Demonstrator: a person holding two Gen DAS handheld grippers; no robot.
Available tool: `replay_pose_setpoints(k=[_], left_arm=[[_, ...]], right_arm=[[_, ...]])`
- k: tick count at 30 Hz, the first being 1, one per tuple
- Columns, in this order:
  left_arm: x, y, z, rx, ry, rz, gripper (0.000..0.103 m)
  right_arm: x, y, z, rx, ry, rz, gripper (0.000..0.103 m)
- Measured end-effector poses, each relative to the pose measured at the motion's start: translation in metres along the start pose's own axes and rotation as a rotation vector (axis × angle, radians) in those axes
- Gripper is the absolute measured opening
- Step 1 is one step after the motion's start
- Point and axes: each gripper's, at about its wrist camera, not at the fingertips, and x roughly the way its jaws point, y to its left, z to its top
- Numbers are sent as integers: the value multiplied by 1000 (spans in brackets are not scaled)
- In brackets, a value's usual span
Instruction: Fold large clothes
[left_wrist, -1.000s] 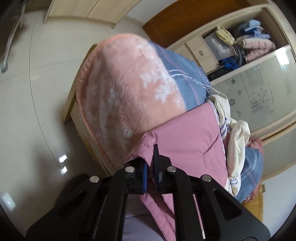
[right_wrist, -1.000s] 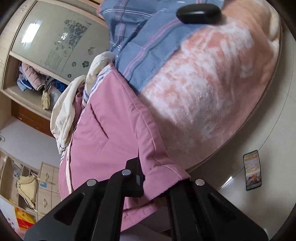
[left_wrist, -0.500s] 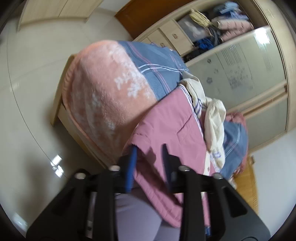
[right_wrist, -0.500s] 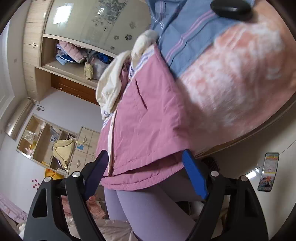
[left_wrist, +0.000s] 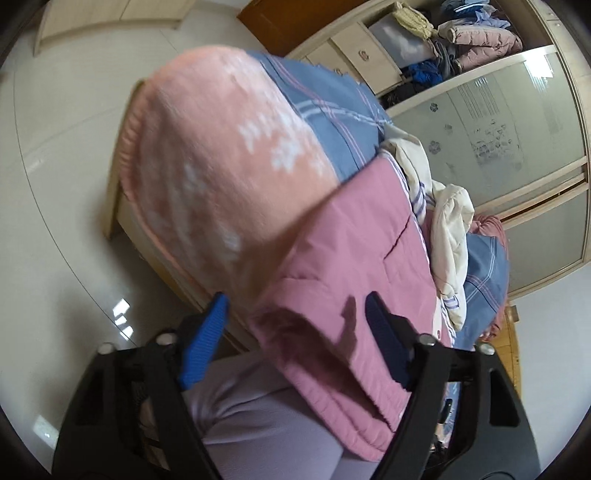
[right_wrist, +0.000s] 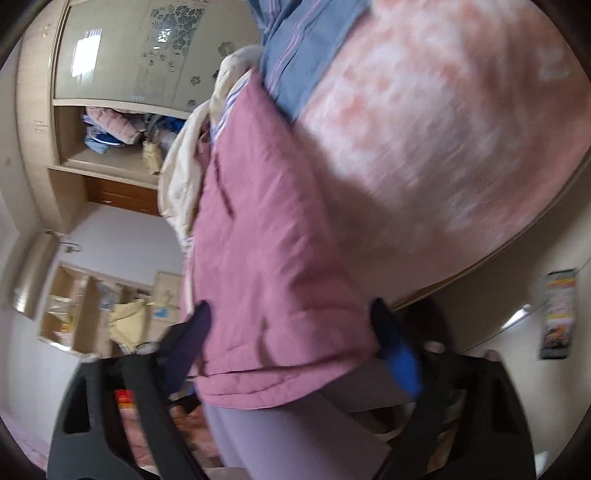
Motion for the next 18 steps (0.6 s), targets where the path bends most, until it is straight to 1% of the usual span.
replay_pose_setpoints(k=[1,2,3,4,6,7,8,9,11,13,15,16,18], left_arm=[[3,-2,0,9,20,17,35],[8,-4,0,15,38,27,21],[8,-6,0,23,59,-1,16],[5,-8,1,24,68,-29,11],[-5,-15,2,27,70,-90,9],[-14,-20,5,27,67,-154,9],[-20,-24,7,26,65,-200,8],[-28,-32,13,20,57,-275,8],[-38,-50,25,29,47,-347,8],[-44,-74,40,54,32,-398,8],[-50,-100,62,64,16,-467,8],[-51,-113,71,70,9,-487,8],[-51,-144,92,97,-16,-503,9]], right_arm=[[4,5,-2,-19,12,-19,44],[6,10,-4,-49,27,-27,20],[4,13,-4,-61,33,-9,13],[-1,18,-4,-69,28,23,10],[-11,32,-4,-73,6,94,8],[-17,41,-3,-83,-15,136,8],[-22,53,-1,-105,-31,167,7],[-28,69,3,-141,-54,194,7],[-35,105,16,-214,-93,237,7],[-40,137,35,-270,-127,272,7],[-42,167,57,-332,-159,281,7],[-41,184,72,-362,-178,281,7],[-37,204,97,-372,-203,291,7]])
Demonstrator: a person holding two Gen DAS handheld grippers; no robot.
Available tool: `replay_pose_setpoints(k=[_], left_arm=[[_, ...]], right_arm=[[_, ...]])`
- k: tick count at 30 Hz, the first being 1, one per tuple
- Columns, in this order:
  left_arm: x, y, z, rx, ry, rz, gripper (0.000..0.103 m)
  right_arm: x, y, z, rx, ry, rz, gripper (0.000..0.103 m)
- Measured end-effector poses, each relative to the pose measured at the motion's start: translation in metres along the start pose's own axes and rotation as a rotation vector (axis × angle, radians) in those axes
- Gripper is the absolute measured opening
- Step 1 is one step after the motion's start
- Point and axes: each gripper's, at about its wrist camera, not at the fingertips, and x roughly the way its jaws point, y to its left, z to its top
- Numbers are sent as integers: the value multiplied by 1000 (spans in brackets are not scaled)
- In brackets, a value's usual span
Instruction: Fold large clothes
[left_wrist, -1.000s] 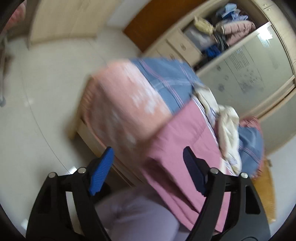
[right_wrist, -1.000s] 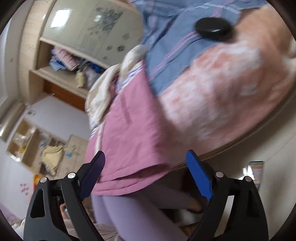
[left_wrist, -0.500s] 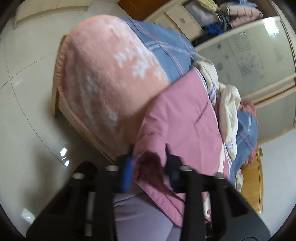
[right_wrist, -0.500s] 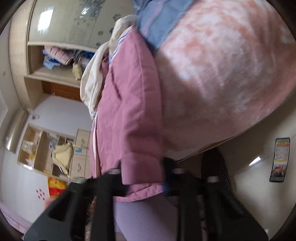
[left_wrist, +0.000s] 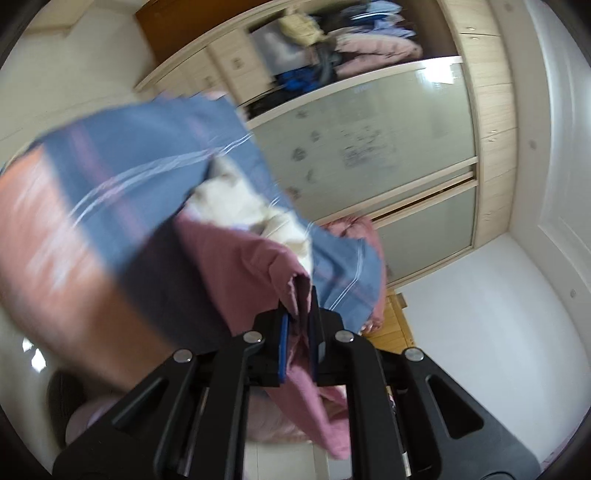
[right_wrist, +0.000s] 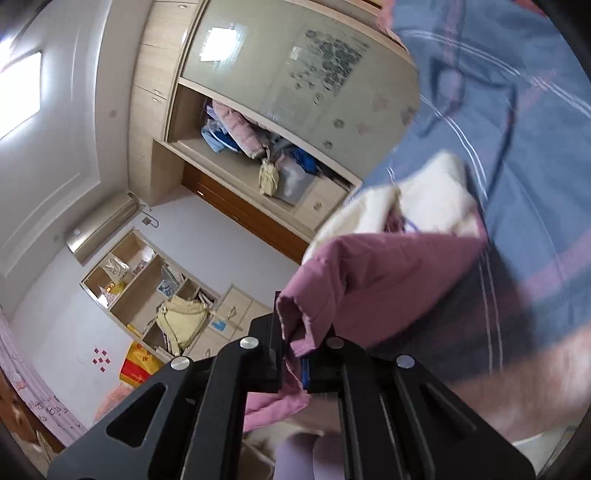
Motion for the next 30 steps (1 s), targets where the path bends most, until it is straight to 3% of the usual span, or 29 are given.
replay_pose_setpoints(k=[4,9,12,16,22,26,30], left_arm=[[47,-39,43,36,-16,15,9],[116,-91,89,204,-58,171,9],[165,-96,117,237,-69,226,9],[226,-76,143,231,-78,340,9],[310,-6,167,191,-28,519,10],[343,37,173,151,25,567,11],[362,83,163,94,73,561,12]], right_arm=[[36,3,52,-20,-39,-38,6],[93,-6,106,-28,-78,-123,6],[124,-28,132,-9,-96,-180,6],[180,-62,155,-7,-86,-322,6],[256,-135,160,53,-14,-507,6],[288,-188,141,91,27,-593,6],[302,-204,123,46,35,-635,4]])
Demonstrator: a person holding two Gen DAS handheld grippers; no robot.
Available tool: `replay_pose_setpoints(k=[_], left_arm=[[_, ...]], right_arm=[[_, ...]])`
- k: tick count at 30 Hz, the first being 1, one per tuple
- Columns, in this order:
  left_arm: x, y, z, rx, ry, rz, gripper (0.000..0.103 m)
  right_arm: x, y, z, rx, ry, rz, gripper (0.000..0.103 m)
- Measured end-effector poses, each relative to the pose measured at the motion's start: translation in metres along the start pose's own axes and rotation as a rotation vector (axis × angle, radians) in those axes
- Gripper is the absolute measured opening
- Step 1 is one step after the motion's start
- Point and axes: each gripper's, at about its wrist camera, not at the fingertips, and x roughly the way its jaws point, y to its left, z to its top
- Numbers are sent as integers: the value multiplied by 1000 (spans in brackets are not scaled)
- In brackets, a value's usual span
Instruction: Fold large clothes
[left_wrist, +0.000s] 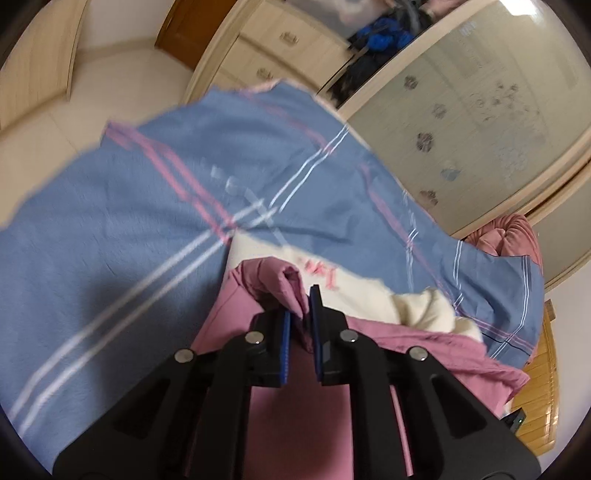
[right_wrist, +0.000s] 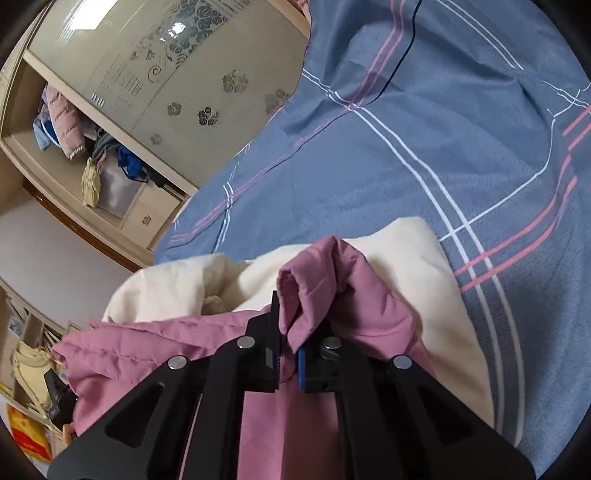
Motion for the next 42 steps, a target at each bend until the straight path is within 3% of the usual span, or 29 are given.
replay_pose_setpoints(k=[4,6,8,10,12,13,14,16,18,20,21,23,26,30,32,35,38,39,42], left_arm=[[16,12,-5,-32,21,1,12],[4,8,-1,-38,-6,-12,12],[-23,0,9,-18,-61,-75,16],[-48,-8,18,8,-83,-128,20],[-73,-19,22,32,-105,-165,32],[-88,-24,23,49,-140,-164,61],[-105,-29,24,63,-199,-151,81],[-139,-38,25,96,-305,-150,82],[-160,-53,19,138,-314,-172,71],[-166,-76,0,227,-274,-187,51],[-164,-94,-17,300,-249,-169,47],[-145,-127,-52,425,-183,-136,38],[-104,-166,-98,545,-59,-133,35],[-52,-195,-125,638,8,-65,35],[-27,-200,-123,632,35,-5,34],[10,-202,-111,681,17,130,32],[40,-201,-101,773,-70,321,37],[50,-195,-95,779,-82,382,38],[79,-171,-75,745,-53,496,39]], right_arm=[[5,1,0,-14,38,-22,4],[-1,-5,7,44,49,26,5],[-13,-13,17,131,45,108,10],[-34,-24,29,221,21,195,28],[-60,-28,40,251,-52,217,69],[-77,-30,43,250,-120,179,82],[-97,-31,46,235,-209,143,89],[-122,-27,49,172,-255,138,89],[-137,-7,42,51,-239,133,79],[-144,27,25,-132,-224,77,62],[-145,42,15,-205,-222,59,50],[-138,73,-8,-326,-190,50,38],[-111,121,-40,-446,-92,86,38],[-60,185,-80,-654,-10,38,37],[-31,200,-86,-691,44,20,36],[12,208,-83,-756,45,-104,34],[53,192,-64,-730,48,-200,32],[64,183,-56,-732,20,-269,33],[83,155,-38,-704,22,-359,35]])
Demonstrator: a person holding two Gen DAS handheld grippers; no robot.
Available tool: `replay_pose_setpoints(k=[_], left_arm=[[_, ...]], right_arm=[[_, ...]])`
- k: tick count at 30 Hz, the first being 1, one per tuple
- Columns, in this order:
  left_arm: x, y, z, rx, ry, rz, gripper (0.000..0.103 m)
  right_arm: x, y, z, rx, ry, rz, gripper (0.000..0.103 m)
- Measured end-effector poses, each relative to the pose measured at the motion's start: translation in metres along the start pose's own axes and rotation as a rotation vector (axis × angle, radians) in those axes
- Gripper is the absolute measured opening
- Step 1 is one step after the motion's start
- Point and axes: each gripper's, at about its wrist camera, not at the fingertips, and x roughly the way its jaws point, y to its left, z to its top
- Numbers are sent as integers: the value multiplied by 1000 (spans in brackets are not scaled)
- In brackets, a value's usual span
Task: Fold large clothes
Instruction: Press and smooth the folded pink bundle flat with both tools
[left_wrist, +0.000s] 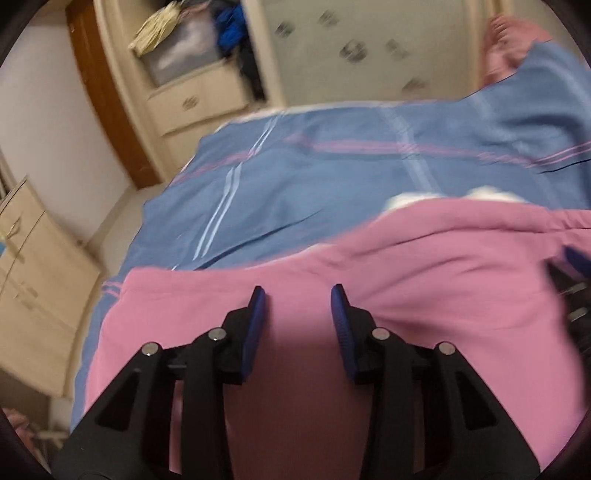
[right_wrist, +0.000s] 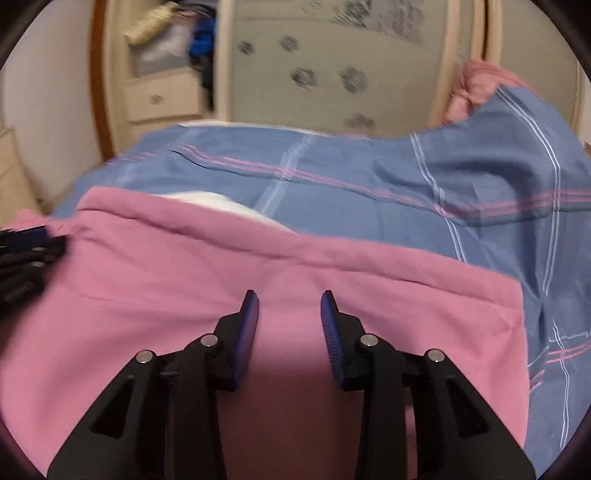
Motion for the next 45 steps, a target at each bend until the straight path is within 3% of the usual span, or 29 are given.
replay_pose_setpoints(k=[4,9,13,20,23,25,26,29,32,34,37,39,41,42,45], left_arm=[[26,17,-4,-75,53,-44,39],[33,14,-10,-80,48,-31,38],[40,20,-15,-112,52,-71,38],[46,20,-18,-129,41,-78,38],[44,20,-18,-128,31,-75,38],[34,29,-16,-121,28,-117,38],[25,39,-16,-108,13,-123,41],[2,75,-26,-110,-45,-52,41],[17,91,-43,-116,5,-71,41],[24,87,-46,-119,2,-55,41],[31,66,-43,-72,14,51,40],[22,65,-41,-72,32,71,38],[-5,80,-43,-152,12,-9,37],[-31,88,-44,-208,-41,-94,38],[-88,75,-47,-227,-169,-215,53]], right_arm=[[16,-27,-13,96,46,53,35],[21,-13,-22,46,32,-22,35],[25,-16,-25,68,35,1,36],[30,-15,-25,70,31,1,36],[28,-13,-27,61,17,-19,41],[23,-18,-23,50,33,-6,46],[17,-25,-20,35,32,-8,53],[-11,-80,-23,145,-28,-116,52],[9,-114,-44,235,75,-85,52],[15,-115,-49,258,76,-73,52],[21,-89,-47,151,76,-209,52],[18,-82,-46,113,81,-243,54],[-2,-88,-44,139,60,-225,53],[-16,-93,-47,169,28,-211,54],[-71,-82,-48,266,-60,-12,54]])
